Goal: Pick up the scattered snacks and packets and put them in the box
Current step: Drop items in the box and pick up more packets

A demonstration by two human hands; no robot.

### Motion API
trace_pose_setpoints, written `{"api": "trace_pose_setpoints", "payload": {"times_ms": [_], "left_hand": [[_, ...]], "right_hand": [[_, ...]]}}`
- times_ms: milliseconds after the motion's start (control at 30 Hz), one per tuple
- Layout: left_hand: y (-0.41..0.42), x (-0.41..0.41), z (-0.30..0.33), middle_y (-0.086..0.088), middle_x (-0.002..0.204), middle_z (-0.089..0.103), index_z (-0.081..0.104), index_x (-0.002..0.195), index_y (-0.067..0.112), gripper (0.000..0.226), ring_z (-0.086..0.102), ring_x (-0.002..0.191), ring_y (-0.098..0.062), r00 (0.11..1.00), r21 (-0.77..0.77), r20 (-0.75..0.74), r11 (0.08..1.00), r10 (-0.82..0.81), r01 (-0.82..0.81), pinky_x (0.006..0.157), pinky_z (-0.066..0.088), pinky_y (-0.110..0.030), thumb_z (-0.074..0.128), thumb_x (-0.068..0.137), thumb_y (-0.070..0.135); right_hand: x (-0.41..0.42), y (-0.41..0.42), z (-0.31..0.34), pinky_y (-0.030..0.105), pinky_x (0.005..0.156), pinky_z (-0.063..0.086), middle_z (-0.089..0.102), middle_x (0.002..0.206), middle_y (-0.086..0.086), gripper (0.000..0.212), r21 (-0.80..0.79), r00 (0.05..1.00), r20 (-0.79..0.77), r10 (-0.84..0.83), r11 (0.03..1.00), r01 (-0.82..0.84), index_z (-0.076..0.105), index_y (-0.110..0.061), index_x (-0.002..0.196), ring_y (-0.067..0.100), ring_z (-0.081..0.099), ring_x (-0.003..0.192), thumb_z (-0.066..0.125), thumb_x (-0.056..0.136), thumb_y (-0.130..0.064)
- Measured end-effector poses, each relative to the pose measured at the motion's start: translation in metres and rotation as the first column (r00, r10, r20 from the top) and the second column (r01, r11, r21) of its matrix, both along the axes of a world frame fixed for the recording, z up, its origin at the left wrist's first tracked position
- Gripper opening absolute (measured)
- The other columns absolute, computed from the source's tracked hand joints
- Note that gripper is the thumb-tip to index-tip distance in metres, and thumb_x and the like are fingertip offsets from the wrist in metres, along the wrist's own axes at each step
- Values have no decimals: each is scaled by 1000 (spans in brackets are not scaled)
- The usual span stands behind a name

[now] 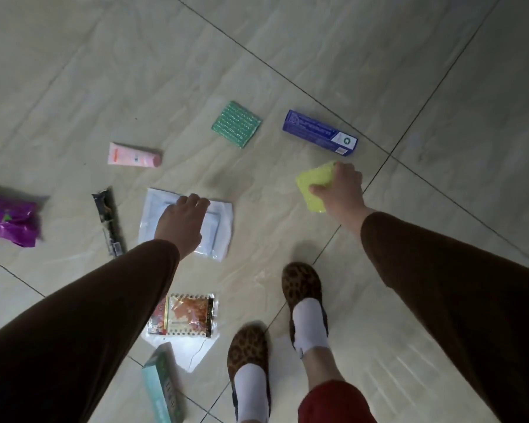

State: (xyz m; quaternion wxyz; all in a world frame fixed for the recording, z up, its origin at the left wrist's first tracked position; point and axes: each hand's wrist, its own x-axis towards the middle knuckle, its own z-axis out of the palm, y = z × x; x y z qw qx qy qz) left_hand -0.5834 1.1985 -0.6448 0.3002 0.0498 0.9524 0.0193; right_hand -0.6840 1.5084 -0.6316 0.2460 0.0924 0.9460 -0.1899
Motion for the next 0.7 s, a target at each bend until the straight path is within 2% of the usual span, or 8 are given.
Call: {"api": "trace_pose_setpoints", "payload": {"times_ms": [133,200,300,367,433,500,600,700], "left_hand": [[-13,-10,-39,-13,144,48,47,143,12,93,49,128,-34,998,-43,46,998,-44,46,96,48,-44,86,59,7],[-18,-13,-54,-13,138,53,49,142,14,99,54,120,-35,996,-65,48,994,-80,83,94,47,-45,91,53,15],[-22,-14,-67,-13,117,61,54,135,12,101,59,98,-34,993,-142,43,984,-106,111,82,45,-43,94,43,25],[-21,-18,-65,-9,104,66,55,129,12,89,59,95,-32,985,-151,103,977,-135,149,83,41,-41,92,49,28],[-25,-25,-58,-4,108,67,56,123,19,63,57,106,-27,981,-106,151,984,-125,141,90,37,-37,82,67,32],[-35,-39,-49,1,114,66,61,118,24,43,53,114,-22,975,-53,201,993,-97,109,94,34,-33,73,79,39],[-68,-64,-33,0,111,63,68,103,19,39,51,109,-23,979,17,196,999,-54,52,87,38,-32,73,77,48],[-121,-90,-22,-1,118,56,71,98,14,46,44,109,-25,994,-7,105,1000,-23,24,87,39,-35,78,70,49]], "right_hand": [[-74,-12,-26,50,104,37,42,141,20,68,217,963,-151,225,958,-190,44,-2,135,40,38,131,73,85,-38],[-95,-14,-43,50,102,39,46,138,23,63,253,954,-128,272,939,-234,44,-1,131,41,44,128,74,86,-34],[-104,-16,-61,50,94,44,54,128,24,57,264,948,-94,305,926,-271,43,-1,126,43,50,120,75,85,-24],[-101,-16,-64,47,90,45,56,126,21,63,188,971,-49,232,957,-220,37,-5,131,42,50,116,76,83,-15],[-102,-20,-61,42,86,44,59,121,20,62,87,983,9,185,979,-185,39,-6,134,42,51,112,74,82,-9],[-105,-29,-55,38,80,46,65,107,16,46,-21,973,62,223,975,-222,56,-7,119,39,58,103,73,77,-11],[-111,-64,-36,29,66,45,67,93,6,34,-220,958,159,238,955,-200,65,-16,101,24,64,83,80,71,-21],[-128,-111,-31,40,88,49,62,106,12,45,-269,941,137,310,926,-266,67,-12,98,34,58,103,82,63,-37]]}}
